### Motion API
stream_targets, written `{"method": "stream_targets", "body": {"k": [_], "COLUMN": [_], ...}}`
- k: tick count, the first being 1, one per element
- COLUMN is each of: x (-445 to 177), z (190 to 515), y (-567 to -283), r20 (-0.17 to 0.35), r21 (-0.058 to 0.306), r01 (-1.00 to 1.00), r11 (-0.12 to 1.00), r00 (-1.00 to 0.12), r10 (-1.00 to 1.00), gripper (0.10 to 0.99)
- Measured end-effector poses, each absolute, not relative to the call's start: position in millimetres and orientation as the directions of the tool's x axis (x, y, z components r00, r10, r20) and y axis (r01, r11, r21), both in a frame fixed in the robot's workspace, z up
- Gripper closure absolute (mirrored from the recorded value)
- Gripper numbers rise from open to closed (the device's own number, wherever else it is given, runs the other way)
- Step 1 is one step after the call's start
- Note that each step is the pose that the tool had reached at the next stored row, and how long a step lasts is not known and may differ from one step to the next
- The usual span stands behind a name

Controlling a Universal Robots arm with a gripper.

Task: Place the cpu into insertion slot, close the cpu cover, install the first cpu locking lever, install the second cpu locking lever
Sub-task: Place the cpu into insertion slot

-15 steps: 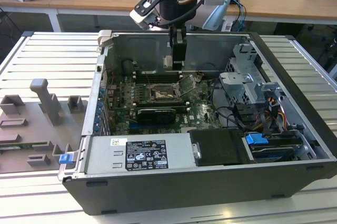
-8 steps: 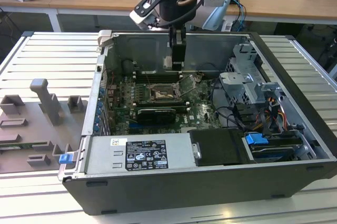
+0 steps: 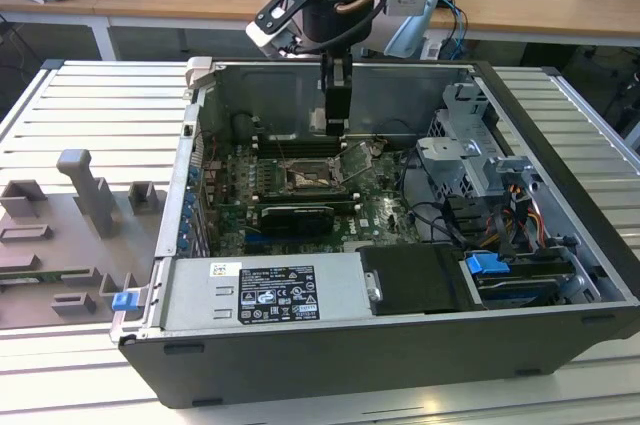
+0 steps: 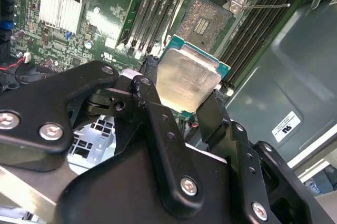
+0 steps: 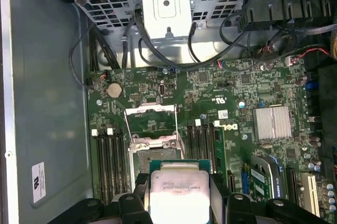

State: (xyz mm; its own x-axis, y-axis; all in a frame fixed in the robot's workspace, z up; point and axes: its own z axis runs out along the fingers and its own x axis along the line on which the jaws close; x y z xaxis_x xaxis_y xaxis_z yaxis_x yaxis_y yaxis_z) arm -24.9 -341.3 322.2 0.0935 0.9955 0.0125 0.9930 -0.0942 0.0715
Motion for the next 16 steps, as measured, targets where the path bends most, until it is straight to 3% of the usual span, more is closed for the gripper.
{"method": "stream_targets", "body": {"k": [16], "x": [-24.9], "z": [315.5], "y": [-341.4], "r20": [0.012], "r21": [0.07], "r01": [0.987], "r11": [-0.148], "r00": [0.147], "r10": [0.989], "gripper": [0.541]}}
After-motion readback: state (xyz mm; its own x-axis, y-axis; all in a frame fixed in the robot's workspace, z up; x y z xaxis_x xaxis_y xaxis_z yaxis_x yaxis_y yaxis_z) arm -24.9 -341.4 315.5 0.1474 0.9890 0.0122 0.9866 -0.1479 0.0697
